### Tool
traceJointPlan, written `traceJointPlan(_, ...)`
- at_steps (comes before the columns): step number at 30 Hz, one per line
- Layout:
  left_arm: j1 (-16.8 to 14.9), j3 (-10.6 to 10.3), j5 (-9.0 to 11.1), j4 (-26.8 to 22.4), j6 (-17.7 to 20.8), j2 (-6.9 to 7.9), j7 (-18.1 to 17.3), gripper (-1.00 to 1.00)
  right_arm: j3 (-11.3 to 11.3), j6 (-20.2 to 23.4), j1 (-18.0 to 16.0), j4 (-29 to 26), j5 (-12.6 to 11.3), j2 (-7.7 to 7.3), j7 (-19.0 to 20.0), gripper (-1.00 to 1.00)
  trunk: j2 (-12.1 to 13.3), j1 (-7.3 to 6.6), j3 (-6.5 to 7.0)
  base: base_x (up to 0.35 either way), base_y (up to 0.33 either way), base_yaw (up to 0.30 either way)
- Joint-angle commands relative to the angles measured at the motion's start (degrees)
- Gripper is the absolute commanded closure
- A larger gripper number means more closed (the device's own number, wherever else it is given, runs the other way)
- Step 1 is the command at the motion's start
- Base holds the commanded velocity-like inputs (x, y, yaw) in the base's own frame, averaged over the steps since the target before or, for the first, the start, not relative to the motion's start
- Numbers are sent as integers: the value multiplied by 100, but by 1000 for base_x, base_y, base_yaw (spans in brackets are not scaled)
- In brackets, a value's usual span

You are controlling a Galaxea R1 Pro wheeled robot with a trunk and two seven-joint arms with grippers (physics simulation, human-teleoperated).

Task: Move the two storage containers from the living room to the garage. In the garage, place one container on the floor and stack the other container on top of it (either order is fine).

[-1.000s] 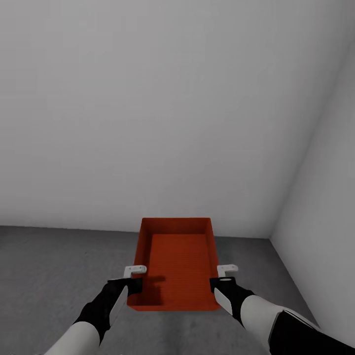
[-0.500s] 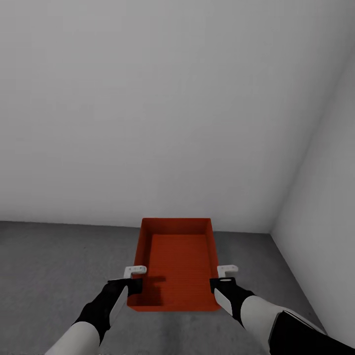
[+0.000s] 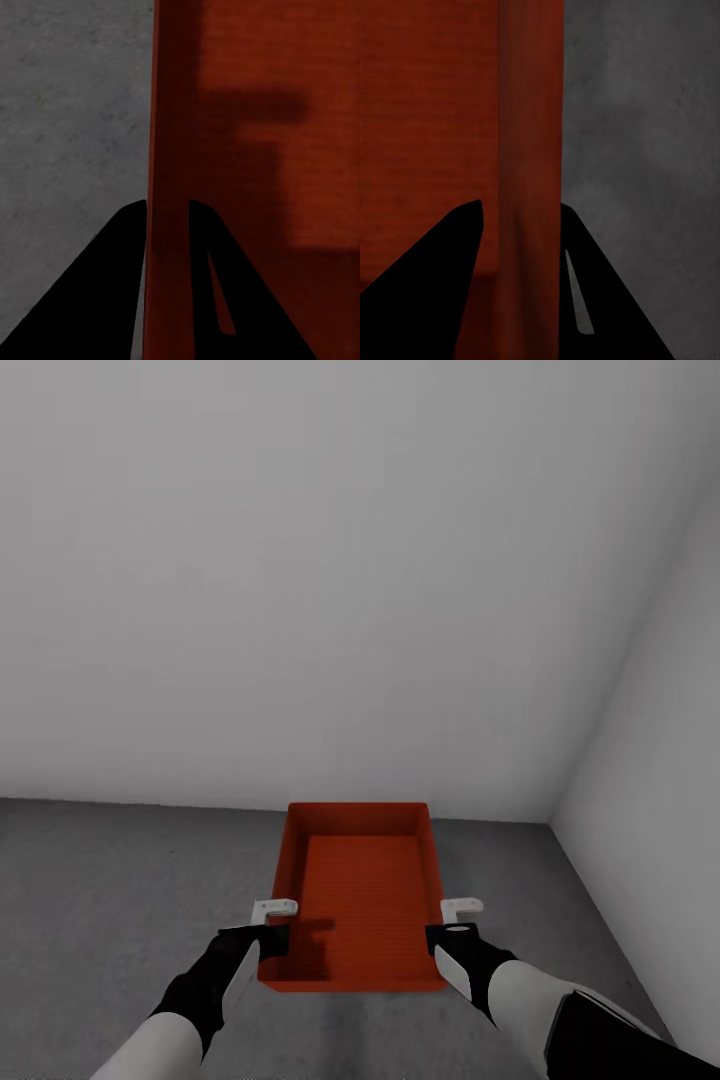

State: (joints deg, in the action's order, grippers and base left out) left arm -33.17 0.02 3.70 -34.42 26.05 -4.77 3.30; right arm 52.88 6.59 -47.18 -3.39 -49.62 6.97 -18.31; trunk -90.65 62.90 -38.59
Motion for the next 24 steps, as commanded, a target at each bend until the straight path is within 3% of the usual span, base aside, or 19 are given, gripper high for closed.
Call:
traceJointPlan(1,3,-318,-170,6,23,2,56,100,-40,36,-28,-4,58,-3,-172,100,-45,22,-34,0,0,0)
traceJointPlan(24,3,-318,-173,6,23,2,56,100,-38,36,-28,-4,58,-3,-172,100,-967,527,-658,0,0,0)
